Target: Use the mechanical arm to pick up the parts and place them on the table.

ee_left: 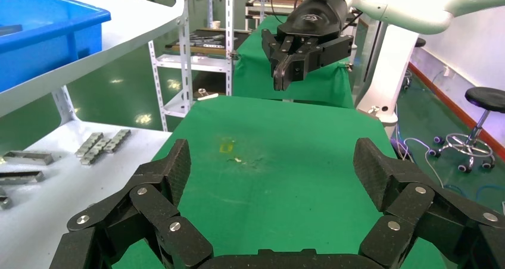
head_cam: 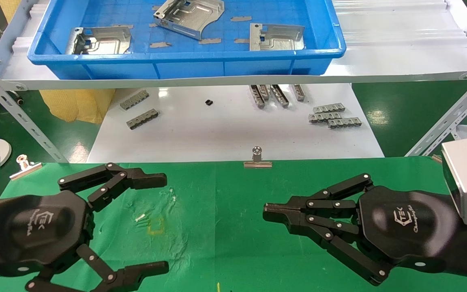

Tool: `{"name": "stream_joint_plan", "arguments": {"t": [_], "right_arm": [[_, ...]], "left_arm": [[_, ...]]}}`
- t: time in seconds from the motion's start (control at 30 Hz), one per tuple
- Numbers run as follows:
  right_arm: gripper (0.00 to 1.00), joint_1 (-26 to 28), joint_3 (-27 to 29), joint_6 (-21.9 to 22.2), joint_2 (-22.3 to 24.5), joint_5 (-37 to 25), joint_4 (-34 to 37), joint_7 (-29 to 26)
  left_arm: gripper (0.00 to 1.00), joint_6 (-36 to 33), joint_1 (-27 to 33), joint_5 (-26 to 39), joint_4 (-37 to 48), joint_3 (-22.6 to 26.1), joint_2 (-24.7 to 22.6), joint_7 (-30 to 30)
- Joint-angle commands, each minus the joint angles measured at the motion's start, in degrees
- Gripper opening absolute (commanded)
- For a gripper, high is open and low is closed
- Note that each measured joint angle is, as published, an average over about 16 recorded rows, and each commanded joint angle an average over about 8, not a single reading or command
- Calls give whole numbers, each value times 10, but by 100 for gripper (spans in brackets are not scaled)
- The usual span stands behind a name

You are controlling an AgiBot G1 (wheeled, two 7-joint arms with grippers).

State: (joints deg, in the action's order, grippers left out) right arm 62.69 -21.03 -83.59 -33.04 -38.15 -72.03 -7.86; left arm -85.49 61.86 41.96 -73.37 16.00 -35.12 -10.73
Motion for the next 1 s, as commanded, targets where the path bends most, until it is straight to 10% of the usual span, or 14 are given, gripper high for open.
{"name": "stream_joint_plan", "arguments": {"t": [0.03,0.47,0.87,1.0], "right_arm": [[0,0,0,0,0,0,0,0],[0,0,0,0,0,0,0,0],[0,0,0,0,0,0,0,0],[41,0,0,0,0,0,0,0]], "left_arm": [[100,-1,-1,0,0,0,0,0],[100,59,146,75,47,13,-33,-27],[100,149,442,301,354,127,-225,-40],[100,198,504,344,472,147,-287,-22]]}}
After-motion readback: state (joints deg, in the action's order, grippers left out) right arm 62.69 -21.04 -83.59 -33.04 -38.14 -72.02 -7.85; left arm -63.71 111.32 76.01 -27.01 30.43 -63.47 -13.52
